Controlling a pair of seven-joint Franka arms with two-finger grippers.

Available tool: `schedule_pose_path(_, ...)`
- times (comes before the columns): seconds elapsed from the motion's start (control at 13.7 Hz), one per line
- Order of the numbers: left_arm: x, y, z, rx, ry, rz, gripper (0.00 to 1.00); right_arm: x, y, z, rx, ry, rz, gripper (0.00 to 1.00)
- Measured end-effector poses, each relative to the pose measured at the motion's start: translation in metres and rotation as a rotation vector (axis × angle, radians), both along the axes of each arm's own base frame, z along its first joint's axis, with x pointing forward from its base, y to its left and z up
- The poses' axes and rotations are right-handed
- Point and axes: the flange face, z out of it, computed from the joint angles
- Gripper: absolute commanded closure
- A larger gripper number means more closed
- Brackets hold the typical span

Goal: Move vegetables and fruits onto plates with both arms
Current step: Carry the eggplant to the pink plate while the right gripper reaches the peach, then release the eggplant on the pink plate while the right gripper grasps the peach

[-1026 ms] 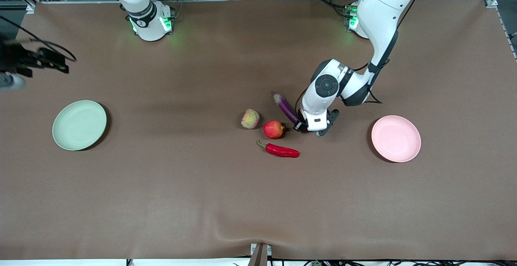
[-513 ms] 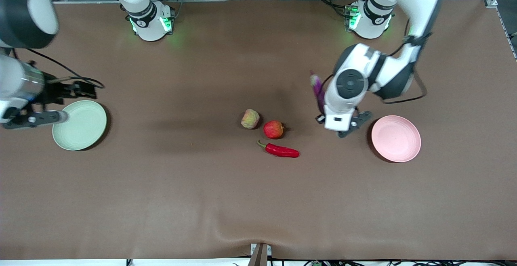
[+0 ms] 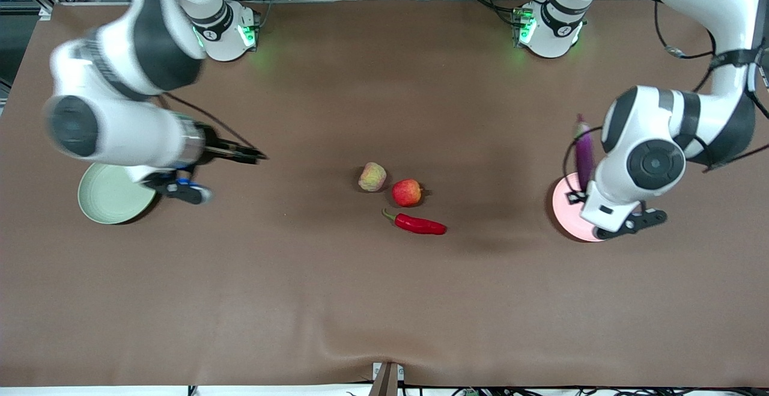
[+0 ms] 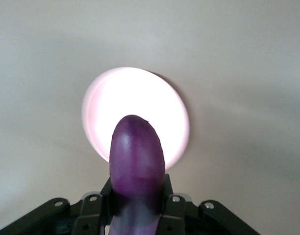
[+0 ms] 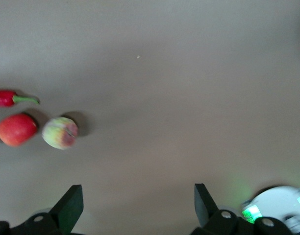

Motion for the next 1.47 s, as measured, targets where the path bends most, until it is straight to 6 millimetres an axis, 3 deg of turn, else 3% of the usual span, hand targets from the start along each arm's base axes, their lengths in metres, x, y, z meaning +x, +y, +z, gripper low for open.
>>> schedule_pose_path(0.29,0.024,0.045,-0.074,0.017,0.011,-0.091,0.97,-0.02,0.11,-0.054,-0.052,-0.015,-0.145,0.0)
schedule_pose_path(0.44,0.028,0.065,-0.091,-0.009,0.013,-0.103,0.96,-0.03,0.155,-0.089,-0.05,-0.052,-0.156,0.0)
schedule_pose_path(0.59,0.029,0.08,-0.094,-0.062,0.021,-0.08,0.96,-0.037,0.185,-0.128,-0.037,-0.095,-0.17,0.0)
schedule_pose_path(0.81,0.028,0.1,-0.099,-0.166,0.011,-0.03,0.93,-0.044,0.204,-0.184,-0.056,-0.108,-0.216,0.0)
schedule_pose_path(1.03,0.029,0.089,-0.111,-0.191,-0.016,-0.048,0.93,-0.05,0.21,-0.22,-0.077,-0.094,-0.208,0.0)
schedule_pose_path(1.32,0.029,0.081,-0.135,-0.206,-0.006,-0.058,0.88,-0.052,0.218,-0.232,-0.068,-0.115,-0.209,0.0)
schedule_pose_path(1.47,0.031,0.081,-0.139,-0.211,-0.021,-0.061,0.81,-0.056,0.221,-0.238,-0.071,-0.114,-0.203,0.0)
